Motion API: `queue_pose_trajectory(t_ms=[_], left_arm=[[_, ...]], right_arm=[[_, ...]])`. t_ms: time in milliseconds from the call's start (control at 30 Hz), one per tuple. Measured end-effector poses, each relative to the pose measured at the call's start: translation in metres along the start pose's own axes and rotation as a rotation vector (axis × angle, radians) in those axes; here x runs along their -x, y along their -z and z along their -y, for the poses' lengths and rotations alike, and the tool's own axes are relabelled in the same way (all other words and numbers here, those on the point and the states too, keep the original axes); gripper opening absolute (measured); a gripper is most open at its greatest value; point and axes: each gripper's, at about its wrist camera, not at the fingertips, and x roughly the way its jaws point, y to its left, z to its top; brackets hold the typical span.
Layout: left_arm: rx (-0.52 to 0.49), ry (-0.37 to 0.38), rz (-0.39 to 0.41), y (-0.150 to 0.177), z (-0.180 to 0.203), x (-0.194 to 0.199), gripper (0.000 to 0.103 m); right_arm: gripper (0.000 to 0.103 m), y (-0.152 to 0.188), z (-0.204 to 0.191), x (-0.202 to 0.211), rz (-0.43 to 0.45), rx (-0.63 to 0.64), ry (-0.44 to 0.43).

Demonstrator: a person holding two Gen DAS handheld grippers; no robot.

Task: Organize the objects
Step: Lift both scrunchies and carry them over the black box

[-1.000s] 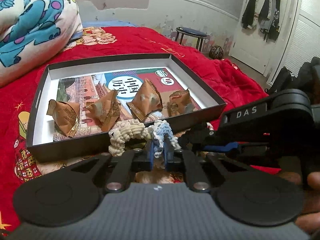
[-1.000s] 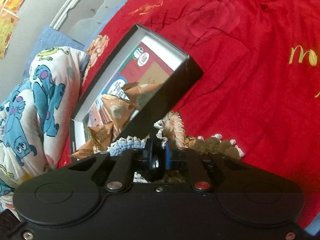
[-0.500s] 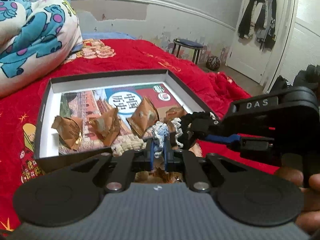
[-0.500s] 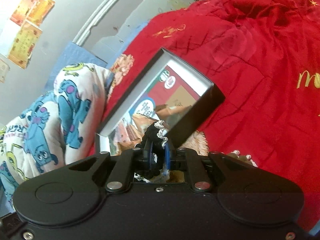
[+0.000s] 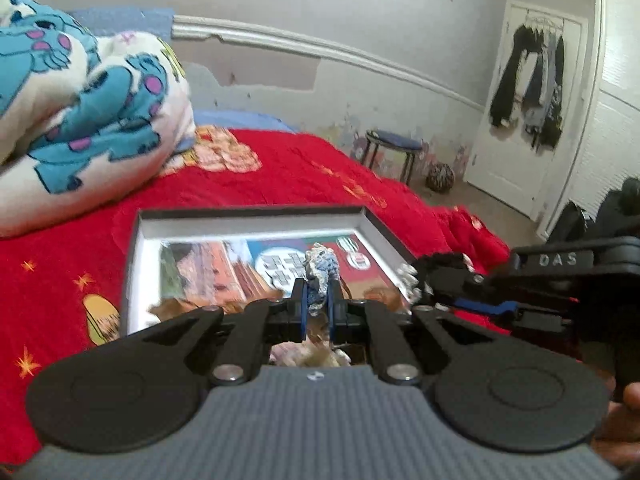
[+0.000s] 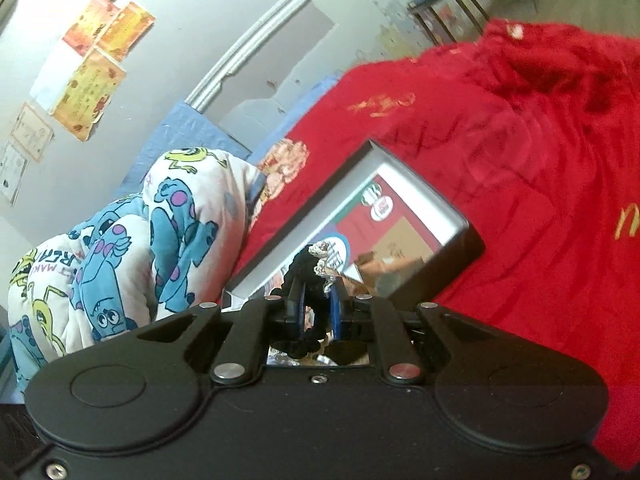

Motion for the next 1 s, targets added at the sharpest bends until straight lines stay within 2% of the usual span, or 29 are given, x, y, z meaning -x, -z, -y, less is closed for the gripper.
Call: queue_pose_trajectory(t_ms=[167,333,433,633,800,1000], left_arm=[[0.026,-0.035,0.048,-0.012,-0.017,0.005,0.012],[0.005,-0.102,0.114,-0.027,-0.032,0.004,0.012],[0.065,-0.072,0.132,-0.035,-0.047,0.002,0.012],[0.164,-0.023,0.116,-0.043,-0.071,-0.005,0.012],[0.178,-0.022,0.101,-0.046,-0.080,-0.009,0.013],[0.193,-0.002,0.059,-0.043,-0.093,-0.024,0.013]], right_arm=[[0.013,-0.004,-0.008,0.002,0.023,0.044,-0.021],[0.012,-0.008,-0.022,-0.001,0.054,0.108,-0.031],[0.012,-0.014,-0.029,-0.002,0.069,0.129,-0.029],[0.012,-0.026,-0.043,-0.010,0.079,0.146,-0.030],[0.012,-0.033,-0.062,-0.027,0.069,0.177,-0.024],[0.013,-0.035,-0.088,-0.079,0.022,0.198,-0.015]])
